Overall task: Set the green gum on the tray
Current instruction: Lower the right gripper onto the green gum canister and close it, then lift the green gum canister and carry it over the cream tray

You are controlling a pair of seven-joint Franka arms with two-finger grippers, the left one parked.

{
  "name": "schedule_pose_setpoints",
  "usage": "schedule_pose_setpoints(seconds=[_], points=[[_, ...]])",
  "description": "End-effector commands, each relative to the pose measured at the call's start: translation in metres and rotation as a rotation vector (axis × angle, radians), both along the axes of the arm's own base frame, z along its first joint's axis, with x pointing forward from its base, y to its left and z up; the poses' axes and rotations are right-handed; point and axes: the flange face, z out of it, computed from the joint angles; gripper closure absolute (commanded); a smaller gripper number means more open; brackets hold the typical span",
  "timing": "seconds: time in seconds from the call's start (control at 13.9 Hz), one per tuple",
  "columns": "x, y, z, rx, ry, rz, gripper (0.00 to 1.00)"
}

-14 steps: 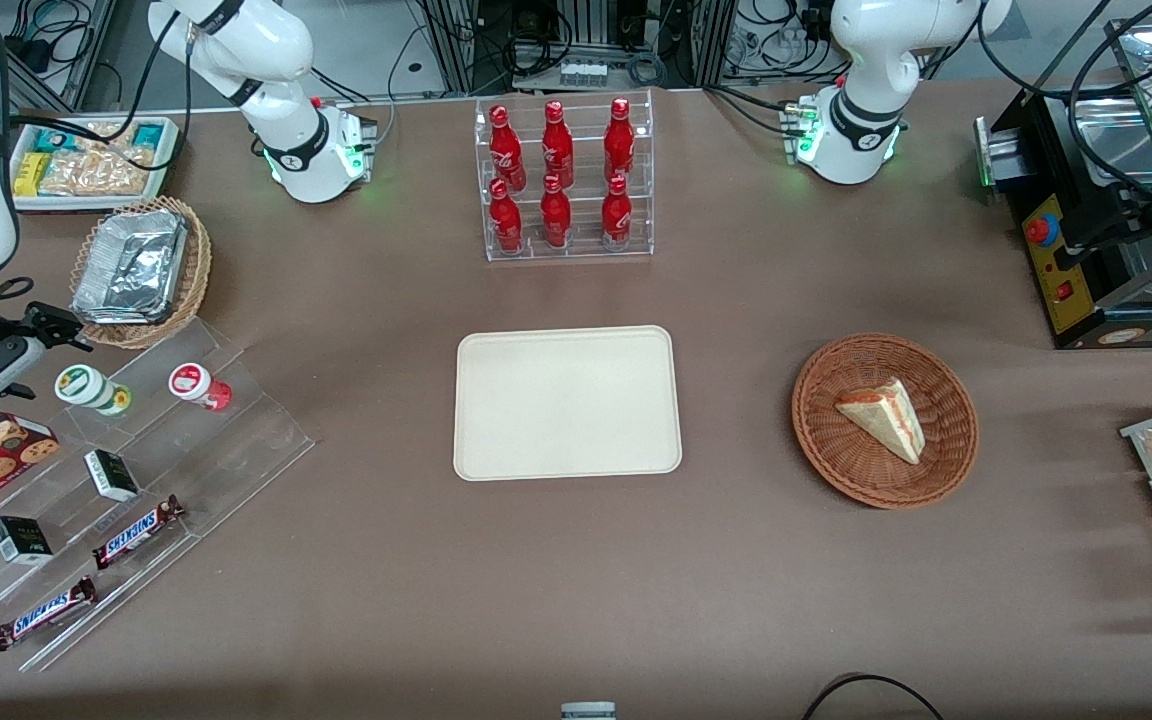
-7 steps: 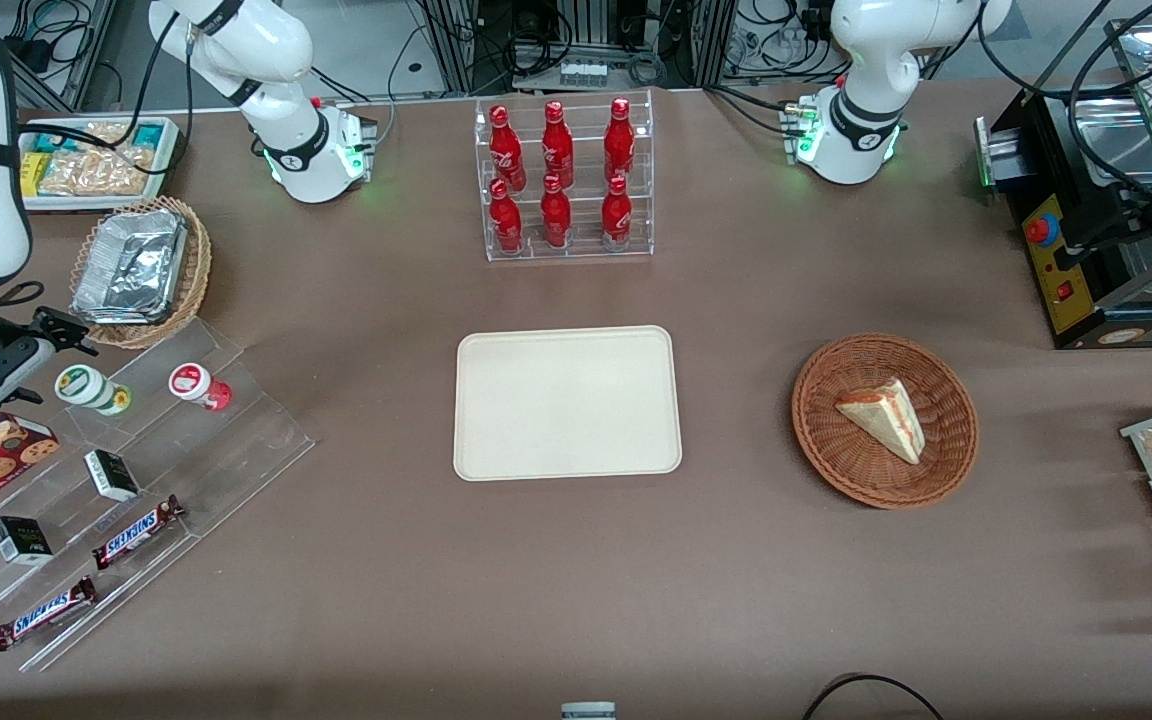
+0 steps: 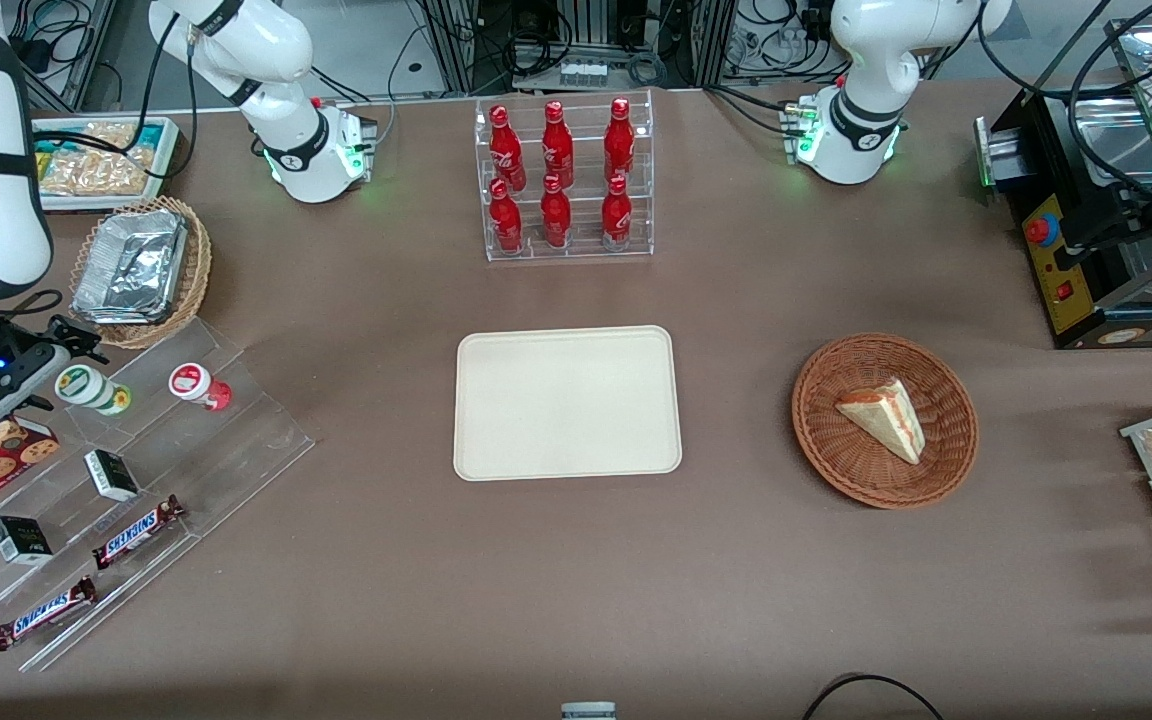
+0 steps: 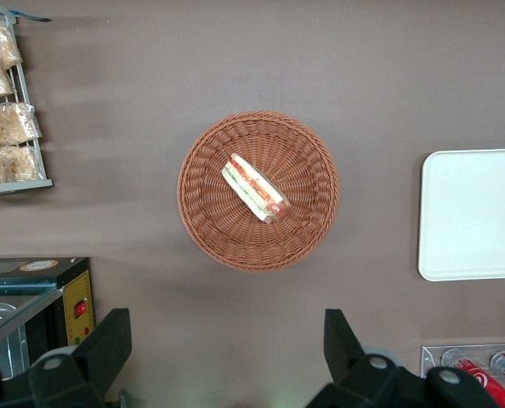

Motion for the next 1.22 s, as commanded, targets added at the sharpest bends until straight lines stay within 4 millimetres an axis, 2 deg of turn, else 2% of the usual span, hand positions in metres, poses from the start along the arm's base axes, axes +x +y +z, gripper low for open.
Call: schedule_pose_setpoints(seconds=[0.0, 0.14, 0.22, 0.29, 0.43, 0.72, 1.01, 1.15], points=[[0.001, -0.003, -0.008, 0.013, -0.017, 0.028, 0.22], [0.002, -0.002, -0.008, 0.014, -0.015, 0.033, 0.72], [0.001, -0.002, -0.008, 0.015, -0.012, 0.032, 0.90], [0.001, -0.001, -0.006, 0.015, -0.012, 0.032, 1.00], [0.002, 0.004, 0.000, 0.018, -0.007, 0.033, 1.00], [0.009, 0.019, 0.031, 0.044, 0.026, 0.012, 1.00], [0.025, 0.067, 0.061, 0.048, 0.080, -0.055, 1.00], [0.026, 0.091, 0.064, 0.043, 0.103, -0.095, 1.00]])
